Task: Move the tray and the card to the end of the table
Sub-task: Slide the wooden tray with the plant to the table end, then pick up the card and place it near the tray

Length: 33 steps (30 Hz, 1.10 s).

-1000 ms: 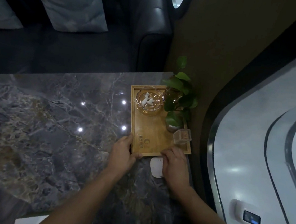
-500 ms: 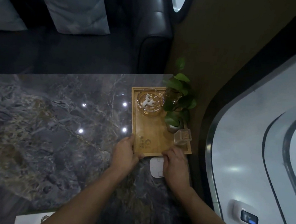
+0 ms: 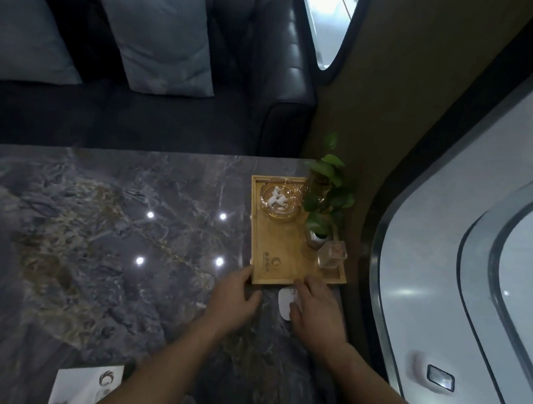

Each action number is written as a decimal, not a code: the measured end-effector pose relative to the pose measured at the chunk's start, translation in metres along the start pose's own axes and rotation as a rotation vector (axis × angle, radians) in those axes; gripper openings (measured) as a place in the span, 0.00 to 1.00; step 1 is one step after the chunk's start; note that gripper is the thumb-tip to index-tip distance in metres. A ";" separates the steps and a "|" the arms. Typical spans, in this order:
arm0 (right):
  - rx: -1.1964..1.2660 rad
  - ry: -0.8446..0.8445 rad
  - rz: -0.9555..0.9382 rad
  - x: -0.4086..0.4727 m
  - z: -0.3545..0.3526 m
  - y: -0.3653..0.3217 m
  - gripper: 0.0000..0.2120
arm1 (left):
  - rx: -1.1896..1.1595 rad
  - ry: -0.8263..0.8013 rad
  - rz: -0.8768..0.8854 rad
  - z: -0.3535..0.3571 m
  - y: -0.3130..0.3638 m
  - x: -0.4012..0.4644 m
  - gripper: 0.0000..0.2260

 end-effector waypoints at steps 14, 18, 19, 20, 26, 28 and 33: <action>-0.154 -0.019 -0.124 -0.048 -0.003 -0.055 0.31 | 0.594 0.003 0.008 -0.011 -0.013 -0.085 0.32; -0.156 -0.041 -0.162 -0.057 -0.001 -0.074 0.30 | 0.568 0.016 -0.061 -0.016 -0.025 -0.107 0.33; -0.151 -0.052 -0.175 -0.059 0.000 -0.080 0.29 | 0.558 0.029 -0.076 -0.019 -0.028 -0.113 0.34; -0.147 -0.049 -0.193 -0.060 0.001 -0.086 0.29 | 0.550 0.046 -0.090 -0.021 -0.031 -0.120 0.34; -0.180 -0.110 -0.294 -0.065 0.020 -0.120 0.29 | 0.480 0.109 -0.203 -0.041 -0.055 -0.156 0.33; -0.172 -0.118 -0.321 -0.066 0.024 -0.132 0.29 | 0.489 0.122 -0.248 -0.047 -0.065 -0.167 0.35; -0.143 -0.195 -0.428 -0.072 0.042 -0.163 0.32 | 0.468 0.181 -0.303 -0.060 -0.086 -0.193 0.40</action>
Point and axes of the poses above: each hand's wrist, its own x-axis towards the middle knuckle, its own z-axis out of the palm, y = z × x, the point moved 5 cm from there along x, towards the middle knuckle, and after that the axes turned 4 degrees about x, right-handed, at the moved point
